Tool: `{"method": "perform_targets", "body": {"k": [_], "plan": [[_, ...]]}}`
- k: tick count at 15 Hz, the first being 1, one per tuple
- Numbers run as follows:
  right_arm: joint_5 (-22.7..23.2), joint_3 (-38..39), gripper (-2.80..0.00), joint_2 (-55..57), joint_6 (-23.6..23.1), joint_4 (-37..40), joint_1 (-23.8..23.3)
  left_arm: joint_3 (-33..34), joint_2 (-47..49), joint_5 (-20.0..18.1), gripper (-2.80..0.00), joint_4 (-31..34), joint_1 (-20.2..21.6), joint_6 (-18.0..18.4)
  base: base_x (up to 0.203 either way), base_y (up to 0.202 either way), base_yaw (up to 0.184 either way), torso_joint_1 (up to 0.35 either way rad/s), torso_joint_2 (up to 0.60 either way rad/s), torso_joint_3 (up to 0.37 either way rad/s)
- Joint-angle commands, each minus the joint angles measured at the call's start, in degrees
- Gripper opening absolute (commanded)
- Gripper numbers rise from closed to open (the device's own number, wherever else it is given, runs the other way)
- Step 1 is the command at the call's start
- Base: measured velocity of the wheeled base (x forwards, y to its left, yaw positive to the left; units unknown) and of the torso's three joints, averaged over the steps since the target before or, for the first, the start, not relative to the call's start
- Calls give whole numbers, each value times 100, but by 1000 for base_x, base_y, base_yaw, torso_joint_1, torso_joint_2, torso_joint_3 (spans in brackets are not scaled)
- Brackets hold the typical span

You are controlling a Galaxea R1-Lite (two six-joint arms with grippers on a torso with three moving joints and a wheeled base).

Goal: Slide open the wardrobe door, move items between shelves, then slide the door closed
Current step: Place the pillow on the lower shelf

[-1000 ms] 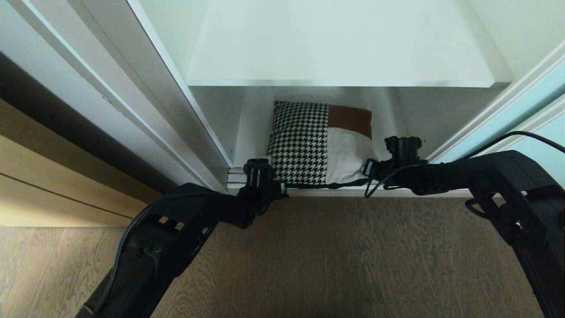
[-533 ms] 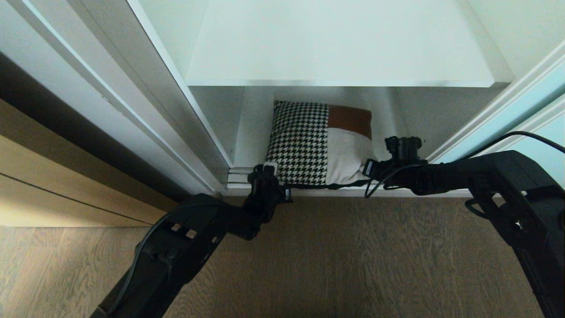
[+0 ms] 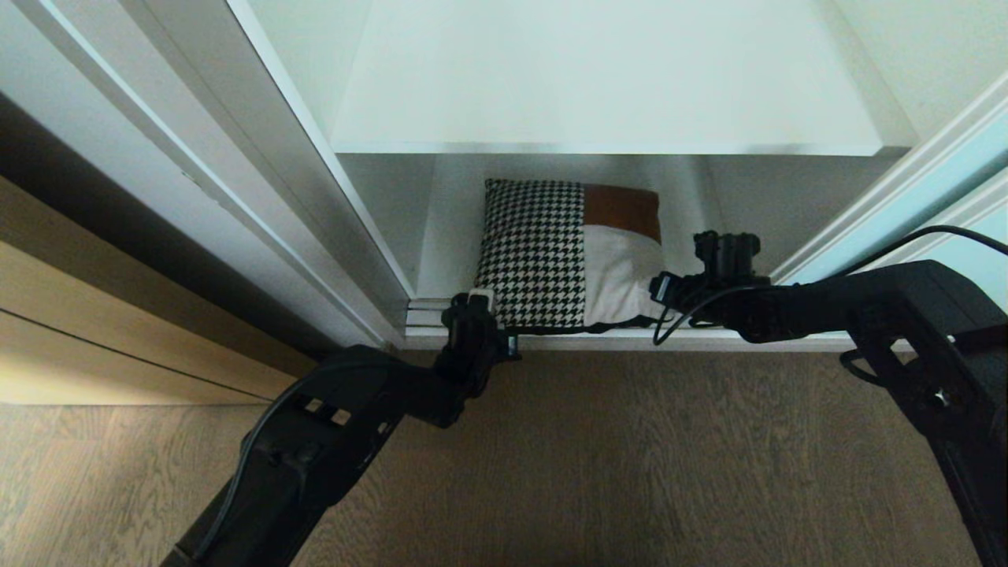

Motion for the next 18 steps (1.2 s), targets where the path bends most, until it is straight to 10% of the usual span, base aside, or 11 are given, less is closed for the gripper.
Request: {"method": "perform_targets", "body": {"k": [1,6,7,18], "plan": [[17,542,0,-410,2,-139,2,1,-96,-2,-280,-6,-2,-2,0,0,0,0,0,0],[10,1626,0,-990,-236,-758,-47,1,-92,-54,-280,170,2,-16,0,0,0,0,0,0],[48,1921,-280,-1172,-240,-805,-46,1,-88,-54,-280,170,-4,-20,0,0,0,0,0,0],[448,1946,-280,-470,-569,-544,692,222,-476,-28,-280,652,10,-721,0,0,0,0,0,0]]}}
